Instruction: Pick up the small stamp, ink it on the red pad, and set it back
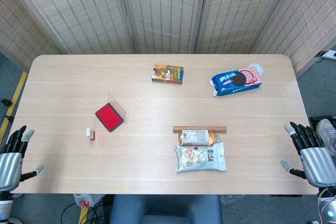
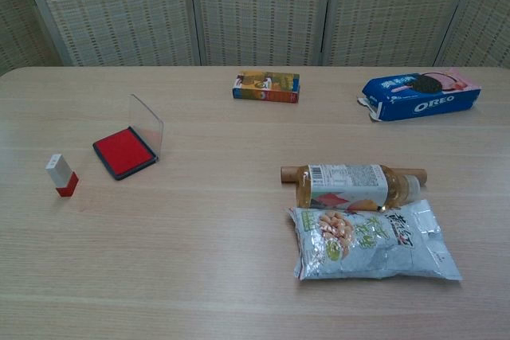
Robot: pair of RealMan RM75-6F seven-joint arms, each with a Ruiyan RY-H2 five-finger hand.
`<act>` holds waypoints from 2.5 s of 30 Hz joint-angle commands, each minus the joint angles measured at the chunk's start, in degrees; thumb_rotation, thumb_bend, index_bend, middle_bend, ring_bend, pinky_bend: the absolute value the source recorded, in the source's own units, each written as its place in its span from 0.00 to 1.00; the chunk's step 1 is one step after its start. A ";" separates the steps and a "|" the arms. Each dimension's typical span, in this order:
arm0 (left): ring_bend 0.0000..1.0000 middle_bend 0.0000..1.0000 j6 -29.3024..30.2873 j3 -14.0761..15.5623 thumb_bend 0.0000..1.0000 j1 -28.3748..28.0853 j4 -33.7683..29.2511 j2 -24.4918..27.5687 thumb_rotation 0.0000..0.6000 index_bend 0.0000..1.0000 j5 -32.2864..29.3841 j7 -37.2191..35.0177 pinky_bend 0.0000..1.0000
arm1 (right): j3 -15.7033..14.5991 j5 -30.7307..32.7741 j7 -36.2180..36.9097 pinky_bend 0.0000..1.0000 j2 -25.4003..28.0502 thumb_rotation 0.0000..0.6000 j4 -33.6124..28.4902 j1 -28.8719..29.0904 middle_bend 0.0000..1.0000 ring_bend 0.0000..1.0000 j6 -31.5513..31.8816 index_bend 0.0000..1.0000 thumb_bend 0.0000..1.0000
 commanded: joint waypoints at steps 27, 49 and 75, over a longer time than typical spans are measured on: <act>0.74 0.99 -26.63 -4.54 0.17 -14.88 -12.31 10.48 1.00 0.20 -9.37 4.20 0.78 | -0.41 -1.91 3.44 0.00 0.76 1.00 1.34 1.48 0.00 0.00 -1.31 0.00 0.20; 0.77 1.00 -38.19 -8.24 0.22 -26.98 -1.25 -3.84 1.00 0.28 -29.78 11.58 0.82 | -1.50 -3.21 12.18 0.00 2.85 1.00 3.85 2.34 0.00 0.00 -1.66 0.00 0.20; 0.77 1.00 -45.42 -6.25 0.25 -32.39 12.63 -10.50 1.00 0.34 -36.58 8.52 0.82 | -1.68 -3.27 15.81 0.00 3.82 1.00 5.21 1.64 0.00 0.00 0.33 0.00 0.20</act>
